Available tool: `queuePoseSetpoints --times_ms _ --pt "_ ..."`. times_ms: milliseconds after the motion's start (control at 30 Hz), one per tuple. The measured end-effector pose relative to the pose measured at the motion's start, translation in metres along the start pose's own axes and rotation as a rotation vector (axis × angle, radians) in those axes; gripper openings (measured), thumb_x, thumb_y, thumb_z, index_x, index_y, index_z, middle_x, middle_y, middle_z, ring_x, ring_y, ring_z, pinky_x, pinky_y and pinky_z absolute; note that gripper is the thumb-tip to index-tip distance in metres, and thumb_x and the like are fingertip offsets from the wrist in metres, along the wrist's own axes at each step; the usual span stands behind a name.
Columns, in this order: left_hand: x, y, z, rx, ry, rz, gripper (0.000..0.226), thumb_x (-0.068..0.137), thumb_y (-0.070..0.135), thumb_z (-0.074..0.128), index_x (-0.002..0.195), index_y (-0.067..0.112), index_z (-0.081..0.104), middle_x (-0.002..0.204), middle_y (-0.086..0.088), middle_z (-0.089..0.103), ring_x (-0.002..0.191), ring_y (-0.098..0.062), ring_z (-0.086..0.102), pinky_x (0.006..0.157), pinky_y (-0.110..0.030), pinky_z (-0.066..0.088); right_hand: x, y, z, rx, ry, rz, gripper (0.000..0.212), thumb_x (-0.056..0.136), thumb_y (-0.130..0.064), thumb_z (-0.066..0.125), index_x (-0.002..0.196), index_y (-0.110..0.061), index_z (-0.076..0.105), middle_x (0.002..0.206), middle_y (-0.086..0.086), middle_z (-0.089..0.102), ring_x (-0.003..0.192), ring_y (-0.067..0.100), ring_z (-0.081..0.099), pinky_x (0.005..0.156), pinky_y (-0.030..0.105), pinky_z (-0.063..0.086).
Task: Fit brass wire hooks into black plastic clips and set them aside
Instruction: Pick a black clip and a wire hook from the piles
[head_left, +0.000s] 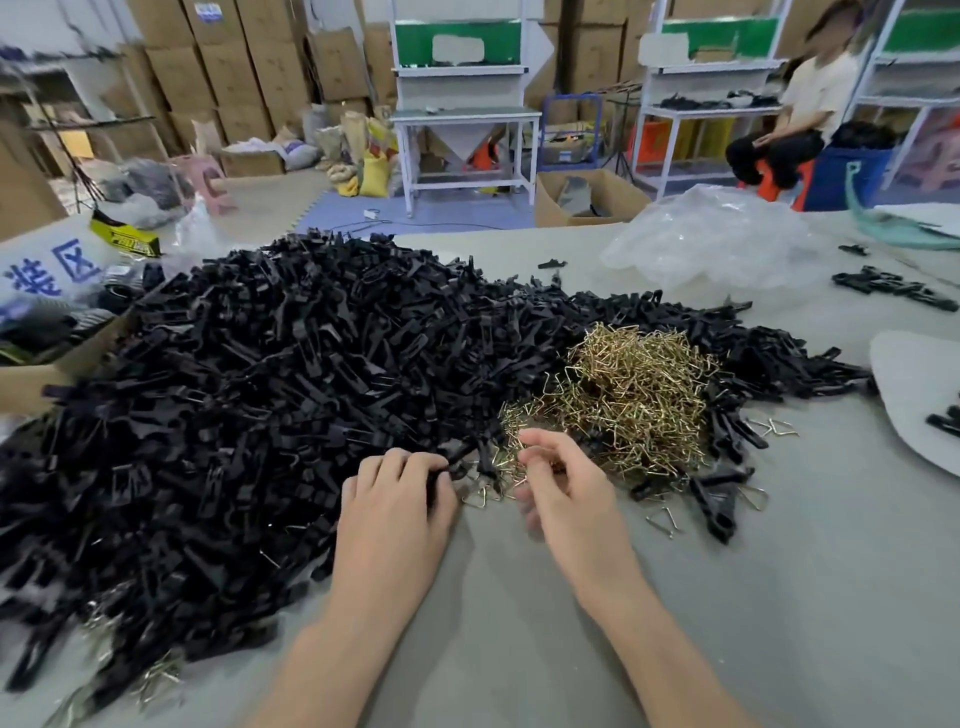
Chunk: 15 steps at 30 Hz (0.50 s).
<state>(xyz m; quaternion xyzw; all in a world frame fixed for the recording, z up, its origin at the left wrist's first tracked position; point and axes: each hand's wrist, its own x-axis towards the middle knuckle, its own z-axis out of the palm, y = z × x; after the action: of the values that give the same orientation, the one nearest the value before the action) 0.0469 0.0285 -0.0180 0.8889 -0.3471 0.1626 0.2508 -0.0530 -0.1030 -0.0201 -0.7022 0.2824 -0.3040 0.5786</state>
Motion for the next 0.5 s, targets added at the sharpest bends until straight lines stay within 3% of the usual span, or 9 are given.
queuePoseSetpoints --times_ms 67,167,233,333,400,500 --pt "0.001 0.001 -0.003 -0.059 0.034 -0.019 0.017 0.096 0.026 0.059 0.108 0.02 0.067 0.105 0.006 0.068 0.103 -0.021 0.057 0.092 -0.035 0.038 0.0 0.007 0.005 -0.298 0.031 -0.107 0.022 0.1 -0.032 0.056 0.119 -0.037 0.066 0.094 -0.013 0.062 0.072 -0.002 0.055 0.069 0.013 0.041" --pt "0.002 0.004 -0.009 -0.172 0.105 -0.052 0.019 0.097 0.025 0.056 0.113 0.019 0.065 0.1 0.006 0.069 0.098 -0.013 0.053 0.089 -0.03 0.035 0.003 0.002 0.017 -0.64 0.04 -0.13 0.034 0.098 -0.049 0.053 0.127 -0.037 0.063 0.095 -0.013 0.05 0.071 0.004 0.051 0.065 0.025 0.039" --pt "0.001 0.005 -0.011 -0.25 0.125 -0.067 0.021 0.098 0.027 0.055 0.115 0.018 0.063 0.102 0.011 0.065 0.094 -0.006 0.047 0.087 -0.031 0.039 0.003 -0.002 0.023 -0.825 0.015 -0.129 0.039 0.098 -0.057 0.047 0.131 -0.04 0.058 0.106 -0.011 0.051 0.074 0.012 0.06 0.061 0.029 0.037" --pt "0.0 0.002 -0.012 -0.437 0.079 -0.129 0.027 0.099 0.036 0.05 0.124 0.027 0.056 0.113 0.025 0.055 0.101 0.007 0.048 0.094 -0.027 0.044 0.001 -0.005 0.025 -0.945 -0.02 -0.149 0.036 0.101 -0.058 0.042 0.13 -0.04 0.055 0.11 -0.011 0.048 0.075 0.018 0.065 0.058 0.03 0.037" --pt "-0.001 0.0 -0.012 -0.508 0.062 -0.164 0.033 0.1 0.037 0.049 0.132 0.031 0.051 0.114 0.032 0.051 0.109 0.014 0.048 0.096 -0.012 0.04 -0.001 -0.006 0.024 -0.954 -0.024 -0.16 0.032 0.101 -0.054 0.044 0.125 -0.037 0.056 0.108 -0.011 0.047 0.074 0.017 0.065 0.056 0.03 0.039" --pt "0.0 -0.001 -0.011 -0.516 0.064 -0.158 0.037 0.102 0.03 0.052 0.138 0.028 0.051 0.112 0.029 0.05 0.101 0.01 0.05 0.084 -0.001 0.036 -0.001 -0.006 0.021 -0.885 -0.036 -0.157 0.027 0.1 -0.051 0.048 0.119 -0.035 0.06 0.107 -0.013 0.049 0.08 0.013 0.065 0.063 0.03 0.049"
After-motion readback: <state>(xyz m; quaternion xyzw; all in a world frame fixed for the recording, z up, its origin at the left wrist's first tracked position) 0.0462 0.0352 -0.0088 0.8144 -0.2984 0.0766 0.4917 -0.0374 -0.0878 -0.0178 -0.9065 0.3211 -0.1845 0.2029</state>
